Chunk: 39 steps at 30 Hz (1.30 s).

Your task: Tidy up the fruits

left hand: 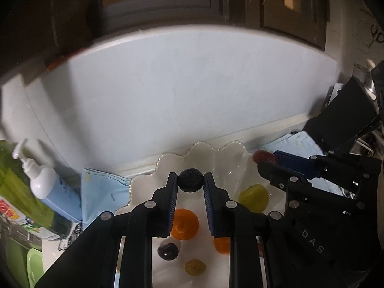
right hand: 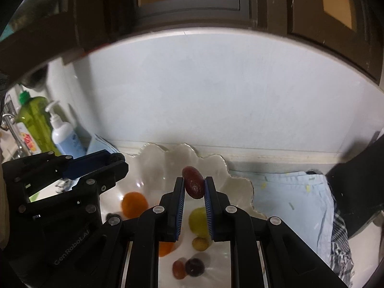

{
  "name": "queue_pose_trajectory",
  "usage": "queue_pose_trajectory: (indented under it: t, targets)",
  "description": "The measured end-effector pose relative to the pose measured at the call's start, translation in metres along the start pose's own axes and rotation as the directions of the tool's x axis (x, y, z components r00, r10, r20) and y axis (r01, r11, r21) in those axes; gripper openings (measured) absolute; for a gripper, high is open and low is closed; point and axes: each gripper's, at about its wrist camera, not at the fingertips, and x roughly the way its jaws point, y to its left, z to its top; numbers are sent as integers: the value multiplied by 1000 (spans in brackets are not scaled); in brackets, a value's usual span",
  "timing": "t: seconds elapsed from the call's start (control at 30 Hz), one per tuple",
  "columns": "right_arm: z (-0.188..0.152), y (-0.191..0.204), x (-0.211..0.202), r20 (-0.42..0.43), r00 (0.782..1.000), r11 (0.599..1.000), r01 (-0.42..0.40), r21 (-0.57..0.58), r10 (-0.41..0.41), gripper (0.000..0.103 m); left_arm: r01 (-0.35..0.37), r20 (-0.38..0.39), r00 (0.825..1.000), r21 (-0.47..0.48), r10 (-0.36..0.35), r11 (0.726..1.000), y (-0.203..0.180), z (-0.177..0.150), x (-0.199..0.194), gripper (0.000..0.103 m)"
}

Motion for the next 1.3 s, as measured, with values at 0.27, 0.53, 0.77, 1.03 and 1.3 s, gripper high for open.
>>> queue_pose_trajectory:
  t: [0.27, 0.53, 0.77, 1.03, 1.3]
  targets:
    - [1, -10, 32, -85, 996, 1000, -9, -7, 8, 18, -5, -74, 997, 4, 5, 1000, 0, 2, 31, 23]
    - [-1, -14, 49, -126, 992, 1000, -9, 4, 9, 34, -32, -82, 996, -6, 32, 999, 8, 5, 41, 42]
    - [-2, -19, 48, -128, 991, 999, 27, 16, -25, 52, -100, -66, 993, -32, 97, 995, 17, 5, 37, 68]
    - [-8, -22, 24, -93, 993, 996, 79, 45, -75, 71, -196, -38, 980, -56, 194, 979, 22, -8, 12, 89]
    - [-27, -13, -23, -38, 992, 991, 123, 47, -121, 77, -244, 6, 970, -78, 245, 967, 15, -36, -32, 101]
